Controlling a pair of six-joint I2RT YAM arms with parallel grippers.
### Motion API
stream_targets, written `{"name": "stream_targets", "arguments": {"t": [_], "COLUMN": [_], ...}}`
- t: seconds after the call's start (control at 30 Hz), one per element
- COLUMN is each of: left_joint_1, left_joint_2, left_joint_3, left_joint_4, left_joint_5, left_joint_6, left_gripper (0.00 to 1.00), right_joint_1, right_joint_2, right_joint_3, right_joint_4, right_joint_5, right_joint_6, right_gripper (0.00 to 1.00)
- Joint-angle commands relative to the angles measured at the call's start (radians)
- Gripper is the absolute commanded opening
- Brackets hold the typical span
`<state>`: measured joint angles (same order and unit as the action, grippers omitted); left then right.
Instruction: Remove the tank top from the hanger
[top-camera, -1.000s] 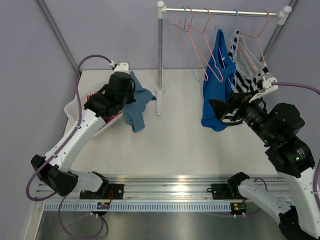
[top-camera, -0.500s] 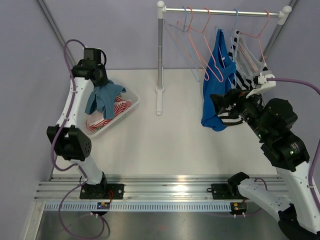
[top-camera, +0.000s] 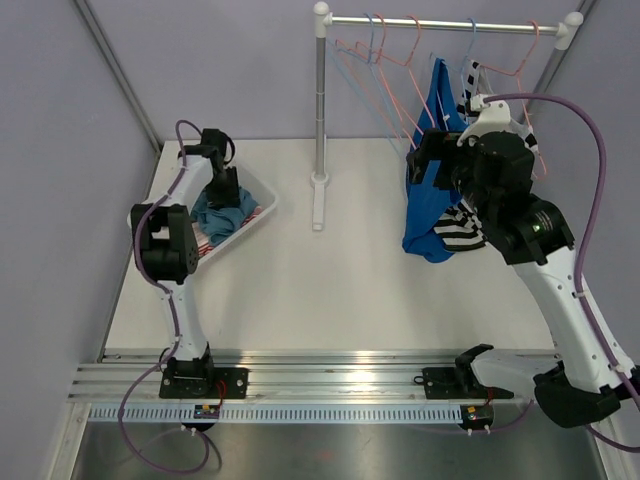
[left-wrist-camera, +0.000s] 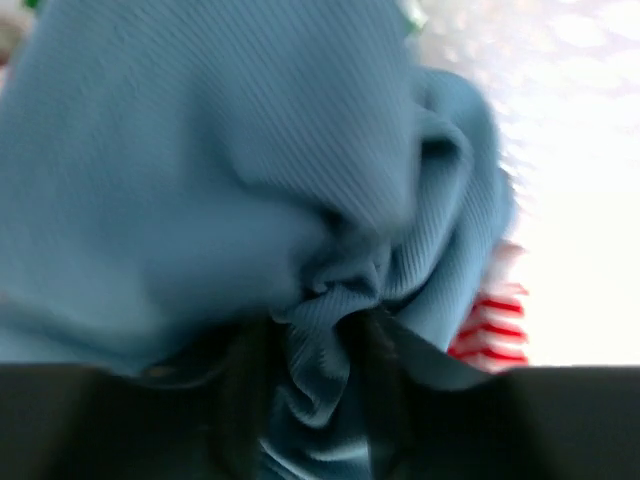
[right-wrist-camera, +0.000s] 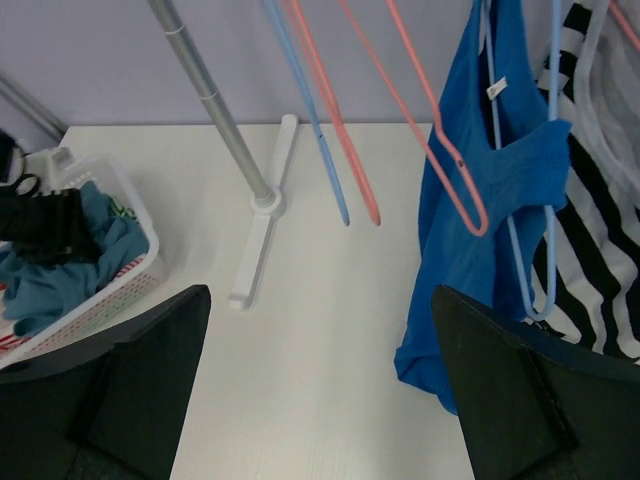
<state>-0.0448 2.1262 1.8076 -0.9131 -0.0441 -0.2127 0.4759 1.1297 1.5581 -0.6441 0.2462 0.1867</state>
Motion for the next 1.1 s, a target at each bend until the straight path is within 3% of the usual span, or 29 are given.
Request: {"name": "stream_targets", "arguments": {"t": [0.0,0.03,0.1,0.23,0.3,0.43,0.6,0.73,0.77,0.97,1.07], "left_joint_1": [0.02,0.022,0.022,0.022,0.023,0.019,-0.012,-0.033,-0.038,-0.052,-0.056], "left_joint_2": [-0.175,-0.227,-0.274,-0.393,-0.458,-0.613,-0.854,-1.016,-1.046,-1.158,-1.148], "left_joint_3": [-0.022,-0.019,-0.016,-0.028,-0.031,-0.086,-0.2,-0.356,-0.417,-0.567,-0.568], "left_joint_4": [0.009,0.013,0.02,0.034,0.037,0.065,0.1,0.158,0.172,0.238,0.229], "left_joint_5": [0.015,0.038,0.068,0.085,0.115,0.164,0.179,0.233,0.234,0.199,0.222], "left_joint_6": [-0.007,-0.01,-0.01,-0.019,-0.031,-0.047,-0.028,-0.025,-0.024,-0.005,-0.001], "left_gripper": [0.46,0.52,0.74,0.99,0.99,0.99,0.99,0.99,0.99,0.99,0.99], "right_joint_1": [-0.063,-0.088,-0.152,-0.276,-0.299,-0.362,-0.392,-0.404,-0.404,-0.405,-0.404], "right_joint_2": [0.057,0.07,0.128,0.255,0.333,0.502,0.698,0.766,0.777,0.795,0.798], "right_joint_3": [0.115,0.131,0.203,0.365,0.463,0.672,0.91,0.959,0.964,0.921,0.902], "right_joint_4": [-0.048,-0.049,-0.078,-0.146,-0.169,-0.248,-0.341,-0.345,-0.344,-0.306,-0.295], "right_joint_5": [0.073,0.008,-0.037,-0.079,-0.09,-0.156,-0.206,-0.287,-0.291,-0.265,-0.262], "right_joint_6": [-0.019,-0.026,-0.027,-0.07,-0.093,-0.125,-0.174,-0.179,-0.178,-0.181,-0.181], "right_gripper": [1.0,1.0,0.99,1.0,0.96,0.78,0.73,0.6,0.5,0.48,0.27]}}
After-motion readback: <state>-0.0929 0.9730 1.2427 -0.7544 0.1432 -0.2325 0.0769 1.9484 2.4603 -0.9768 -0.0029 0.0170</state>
